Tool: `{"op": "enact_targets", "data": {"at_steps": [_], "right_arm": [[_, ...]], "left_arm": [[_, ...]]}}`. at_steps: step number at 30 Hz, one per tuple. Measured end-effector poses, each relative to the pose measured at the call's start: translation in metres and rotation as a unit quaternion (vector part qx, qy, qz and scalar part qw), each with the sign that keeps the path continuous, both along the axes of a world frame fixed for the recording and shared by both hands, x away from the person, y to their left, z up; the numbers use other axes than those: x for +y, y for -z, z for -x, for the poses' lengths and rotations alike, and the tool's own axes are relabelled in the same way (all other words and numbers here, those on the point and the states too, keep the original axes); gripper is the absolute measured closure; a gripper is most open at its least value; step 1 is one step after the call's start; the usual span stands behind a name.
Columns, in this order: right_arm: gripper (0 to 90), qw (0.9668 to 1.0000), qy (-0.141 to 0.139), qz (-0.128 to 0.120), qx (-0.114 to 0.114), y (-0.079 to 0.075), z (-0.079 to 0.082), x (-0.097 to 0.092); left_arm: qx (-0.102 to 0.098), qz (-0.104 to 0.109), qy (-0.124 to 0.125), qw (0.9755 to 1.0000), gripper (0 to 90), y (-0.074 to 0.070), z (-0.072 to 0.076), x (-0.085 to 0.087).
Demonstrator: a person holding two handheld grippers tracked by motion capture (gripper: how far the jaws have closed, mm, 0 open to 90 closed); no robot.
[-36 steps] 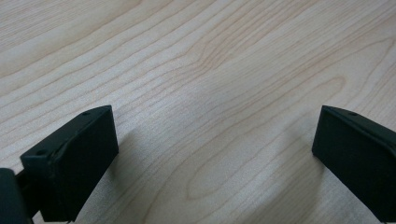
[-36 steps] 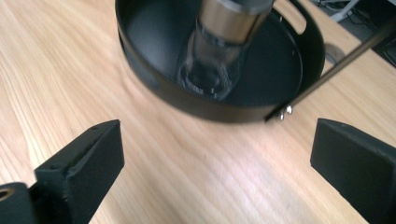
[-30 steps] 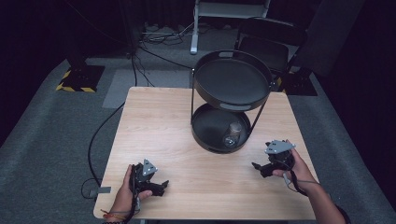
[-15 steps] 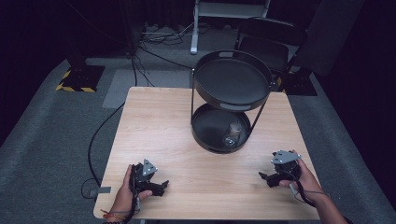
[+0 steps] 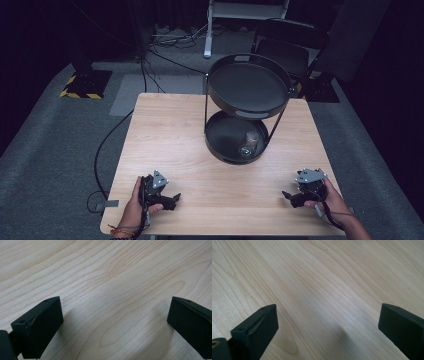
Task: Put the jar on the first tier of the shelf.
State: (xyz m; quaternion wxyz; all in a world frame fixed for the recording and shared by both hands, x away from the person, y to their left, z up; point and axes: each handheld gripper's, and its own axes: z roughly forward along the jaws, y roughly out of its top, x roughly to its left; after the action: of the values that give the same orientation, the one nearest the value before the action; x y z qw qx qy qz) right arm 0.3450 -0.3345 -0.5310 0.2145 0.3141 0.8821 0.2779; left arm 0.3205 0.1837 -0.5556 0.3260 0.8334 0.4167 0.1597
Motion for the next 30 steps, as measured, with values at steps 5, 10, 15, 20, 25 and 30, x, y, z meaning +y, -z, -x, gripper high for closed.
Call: {"op": "enact_targets", "data": {"at_steps": [5, 10, 15, 20, 25, 30], "right_arm": [[2.7, 0.9999, 0.011, -0.006, 0.004, 0.005, 0.003, -0.006], [2.1, 0.9997, 0.016, -0.012, 0.015, 0.012, 0.006, -0.011], [0.5, 0.9991, 0.021, -0.031, 0.020, 0.016, 0.008, -0.016], [0.3, 0.9965, 0.029, -0.075, 0.023, 0.022, 0.009, -0.024], [0.2, 0.9932, 0.037, -0.105, 0.037, 0.027, 0.009, -0.031], [0.1, 0.9932, 0.036, -0.105, 0.036, 0.027, 0.009, -0.031]], "left_arm": [[0.000, 0.000, 0.000, 1.0000, 0.0, 0.000, 0.000, 0.000], [0.000, 0.000, 0.000, 1.0000, 0.0, 0.000, 0.000, 0.000], [0.000, 0.000, 0.000, 1.0000, 0.0, 0.000, 0.000, 0.000], [0.000, 0.000, 0.000, 1.0000, 0.0, 0.000, 0.000, 0.000], [0.000, 0.001, 0.000, 1.0000, 0.0, 0.000, 0.000, 0.000], [0.000, 0.000, 0.000, 1.0000, 0.0, 0.000, 0.000, 0.000]]}}
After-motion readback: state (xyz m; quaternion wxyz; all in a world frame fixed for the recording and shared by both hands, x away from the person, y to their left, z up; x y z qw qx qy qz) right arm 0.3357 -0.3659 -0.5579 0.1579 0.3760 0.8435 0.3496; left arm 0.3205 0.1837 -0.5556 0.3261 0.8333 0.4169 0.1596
